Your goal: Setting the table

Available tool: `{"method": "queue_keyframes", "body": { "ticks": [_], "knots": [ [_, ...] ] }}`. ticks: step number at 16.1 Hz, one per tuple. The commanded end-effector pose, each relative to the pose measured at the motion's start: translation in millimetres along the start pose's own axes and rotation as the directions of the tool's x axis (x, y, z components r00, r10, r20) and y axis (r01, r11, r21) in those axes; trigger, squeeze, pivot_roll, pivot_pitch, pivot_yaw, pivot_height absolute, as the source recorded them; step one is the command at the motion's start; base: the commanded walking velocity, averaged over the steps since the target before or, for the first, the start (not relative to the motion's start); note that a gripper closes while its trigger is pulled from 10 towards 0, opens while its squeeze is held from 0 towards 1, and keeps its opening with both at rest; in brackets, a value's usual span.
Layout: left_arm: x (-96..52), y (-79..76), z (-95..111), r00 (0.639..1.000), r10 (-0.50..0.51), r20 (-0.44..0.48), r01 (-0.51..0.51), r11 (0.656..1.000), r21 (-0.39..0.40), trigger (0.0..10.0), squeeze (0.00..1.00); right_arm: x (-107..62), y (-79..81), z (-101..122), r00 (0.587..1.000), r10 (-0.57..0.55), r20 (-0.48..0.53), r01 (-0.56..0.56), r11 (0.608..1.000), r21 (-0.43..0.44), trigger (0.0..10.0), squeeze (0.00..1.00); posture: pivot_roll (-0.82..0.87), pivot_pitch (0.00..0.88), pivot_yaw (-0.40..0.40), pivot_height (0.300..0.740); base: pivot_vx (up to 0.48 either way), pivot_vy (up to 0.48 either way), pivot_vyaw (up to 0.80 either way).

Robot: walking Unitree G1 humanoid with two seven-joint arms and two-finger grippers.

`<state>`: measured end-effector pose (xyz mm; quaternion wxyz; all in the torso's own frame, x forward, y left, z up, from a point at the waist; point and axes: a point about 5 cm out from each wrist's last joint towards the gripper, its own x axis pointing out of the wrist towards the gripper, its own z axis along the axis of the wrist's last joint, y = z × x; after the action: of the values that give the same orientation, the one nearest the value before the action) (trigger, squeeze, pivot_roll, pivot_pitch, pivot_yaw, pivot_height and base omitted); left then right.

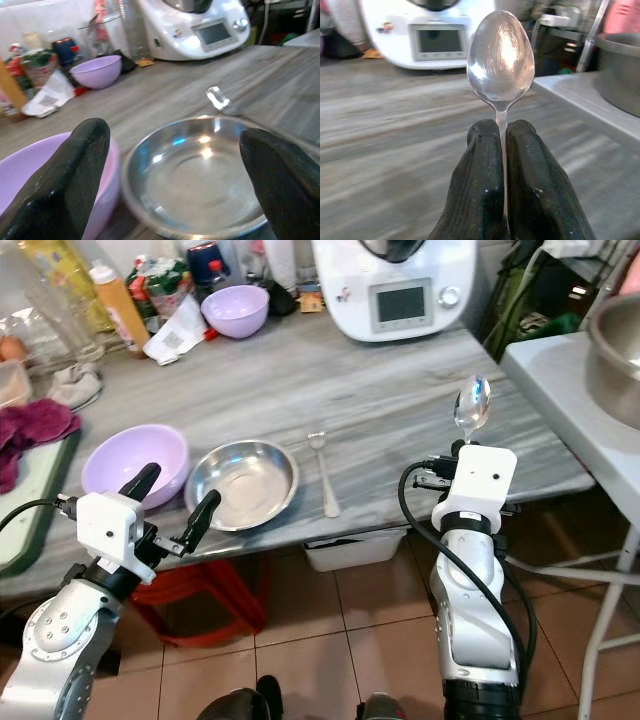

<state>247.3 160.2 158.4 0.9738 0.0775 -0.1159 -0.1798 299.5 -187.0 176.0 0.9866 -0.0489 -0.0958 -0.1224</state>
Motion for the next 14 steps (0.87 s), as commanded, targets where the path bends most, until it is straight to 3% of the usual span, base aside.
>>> {"method": "queue_keyframes", "body": {
  "ticks": [1,5,7,11,14],
  "knots": [
    [-4.8,2.6,0.5,1.000,-0.001,-0.006,0.001,1.000,0.024,10.0,0.00,0.1,5.1,2.2,1.000,0.019,0.012,-0.019,1.000,0.004,10.0,0.00,-0.14,0.196,0.087,0.740,0.000,0.000,0.80],
    [-5.8,3.9,0.1,1.000,-0.009,-0.004,0.009,0.999,0.042,10.0,0.00,3.6,7.0,3.7,1.000,0.028,0.015,-0.028,1.000,0.010,10.0,0.00,-0.14,0.197,0.087,0.740,0.000,0.000,0.52],
    [-3.3,3.2,6.2,0.997,-0.071,0.032,0.067,0.992,0.110,10.0,0.00,4.2,6.4,4.5,0.999,0.028,0.018,-0.028,1.000,0.015,10.0,0.00,-0.13,0.201,0.079,0.740,0.000,0.000,0.00],
    [-1.1,6.7,10.3,0.991,-0.127,0.045,0.122,0.988,0.094,10.0,0.00,5.4,6.0,3.0,1.000,0.025,0.005,-0.025,0.999,0.022,10.0,0.00,-0.13,0.203,0.078,0.740,0.000,0.000,0.00],
    [-3.3,3.0,8.4,0.980,-0.198,0.034,0.195,0.978,0.076,10.0,0.00,6.3,8.5,-11.6,0.994,0.056,-0.089,-0.054,0.998,0.016,10.0,0.00,-0.14,0.201,0.080,0.740,0.000,0.000,0.00]
  ]
}}
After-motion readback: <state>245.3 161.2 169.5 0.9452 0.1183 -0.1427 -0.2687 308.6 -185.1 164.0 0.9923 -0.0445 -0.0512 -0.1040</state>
